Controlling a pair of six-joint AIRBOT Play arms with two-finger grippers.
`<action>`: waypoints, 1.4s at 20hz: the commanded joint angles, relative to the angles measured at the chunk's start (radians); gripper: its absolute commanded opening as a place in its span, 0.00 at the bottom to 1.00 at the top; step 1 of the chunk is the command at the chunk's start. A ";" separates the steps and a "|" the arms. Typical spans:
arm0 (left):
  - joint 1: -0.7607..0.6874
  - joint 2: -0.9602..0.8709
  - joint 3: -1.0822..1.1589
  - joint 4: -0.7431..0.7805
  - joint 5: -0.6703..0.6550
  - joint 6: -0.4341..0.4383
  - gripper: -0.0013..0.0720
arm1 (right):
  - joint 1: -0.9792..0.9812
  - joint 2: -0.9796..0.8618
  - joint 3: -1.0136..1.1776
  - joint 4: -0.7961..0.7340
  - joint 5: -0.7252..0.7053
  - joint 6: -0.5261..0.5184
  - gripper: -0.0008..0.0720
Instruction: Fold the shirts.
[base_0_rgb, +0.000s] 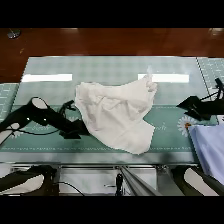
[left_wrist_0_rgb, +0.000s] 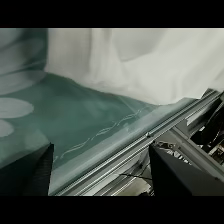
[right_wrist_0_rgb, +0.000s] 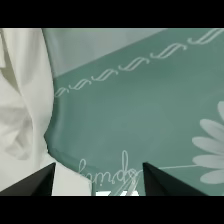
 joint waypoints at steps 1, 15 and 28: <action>-0.169 -0.006 -0.070 -0.185 0.180 0.014 0.97 | 0.058 0.030 -0.097 0.030 -0.047 -0.033 0.86; -0.403 -0.038 0.114 -0.398 0.598 0.078 0.05 | 0.211 -0.038 -0.085 0.108 -0.266 0.031 0.86; -0.323 -0.038 0.148 -0.397 0.428 0.130 0.05 | 0.302 -0.558 0.352 0.185 -0.300 0.034 0.86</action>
